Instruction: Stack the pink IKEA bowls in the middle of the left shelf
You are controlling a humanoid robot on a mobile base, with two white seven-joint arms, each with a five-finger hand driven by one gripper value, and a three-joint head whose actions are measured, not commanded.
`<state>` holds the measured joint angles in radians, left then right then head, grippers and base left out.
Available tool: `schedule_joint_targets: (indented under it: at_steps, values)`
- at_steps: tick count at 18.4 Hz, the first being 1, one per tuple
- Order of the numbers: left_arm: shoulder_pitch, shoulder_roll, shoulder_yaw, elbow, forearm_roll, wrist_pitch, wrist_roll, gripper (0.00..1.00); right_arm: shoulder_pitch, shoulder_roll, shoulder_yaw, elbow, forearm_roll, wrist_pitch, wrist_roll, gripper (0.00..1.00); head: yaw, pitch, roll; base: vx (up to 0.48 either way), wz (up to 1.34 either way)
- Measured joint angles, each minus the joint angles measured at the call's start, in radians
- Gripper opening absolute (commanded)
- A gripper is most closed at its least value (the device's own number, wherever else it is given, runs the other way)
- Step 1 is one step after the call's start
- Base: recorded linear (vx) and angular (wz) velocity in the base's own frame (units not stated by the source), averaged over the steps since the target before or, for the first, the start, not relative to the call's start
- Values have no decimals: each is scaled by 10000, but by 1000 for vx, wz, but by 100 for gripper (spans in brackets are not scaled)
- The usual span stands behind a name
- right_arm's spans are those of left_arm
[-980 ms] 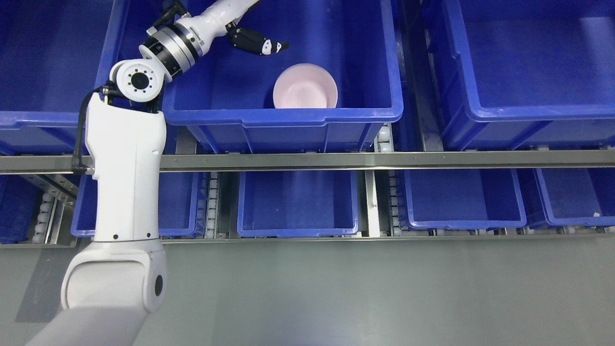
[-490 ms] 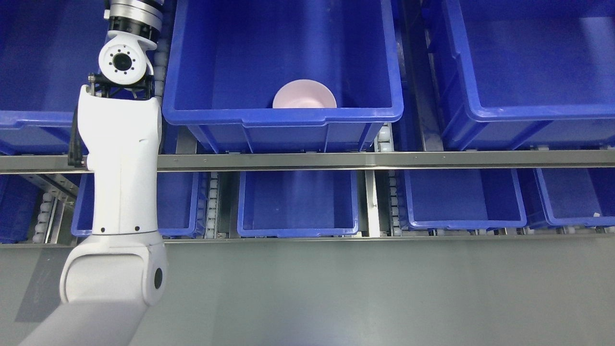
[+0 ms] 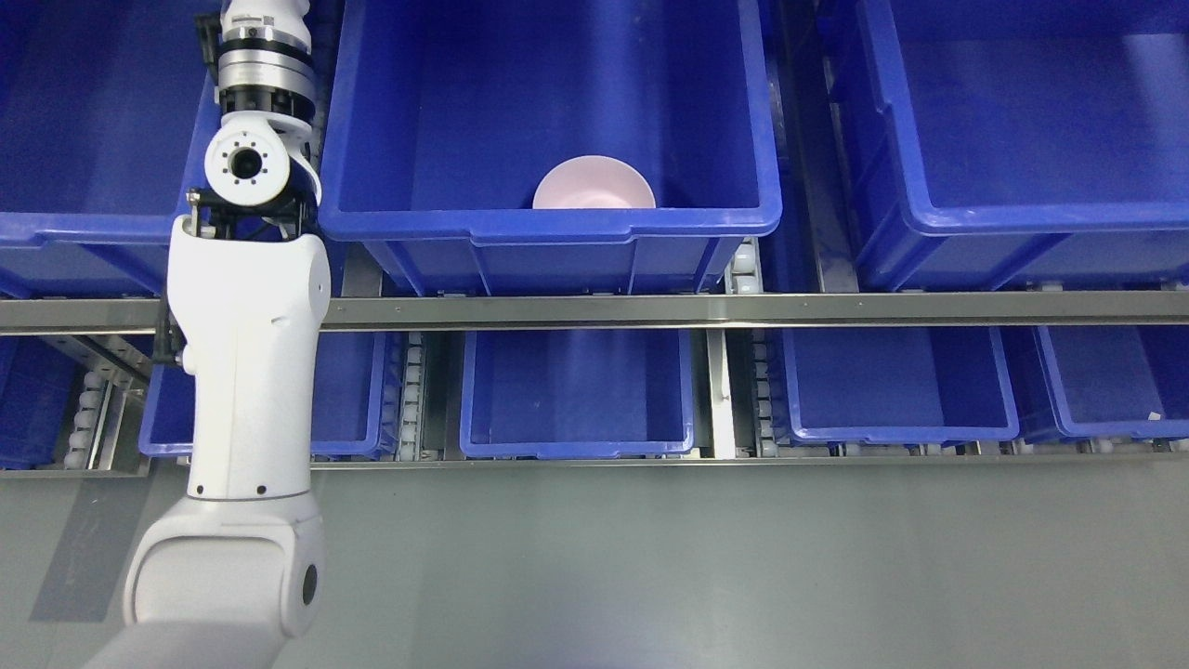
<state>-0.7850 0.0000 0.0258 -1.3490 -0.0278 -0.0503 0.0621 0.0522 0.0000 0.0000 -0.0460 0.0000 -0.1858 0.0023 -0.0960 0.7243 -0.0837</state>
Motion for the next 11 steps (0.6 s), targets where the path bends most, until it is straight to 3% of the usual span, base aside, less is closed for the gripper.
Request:
schedule_joint_targets:
  at_steps: [11]
  values:
    - [804, 0, -540, -1043, 249, -24, -31, 100, 0, 0, 0, 0, 0, 0, 9, 100, 0, 0, 0, 0, 0]
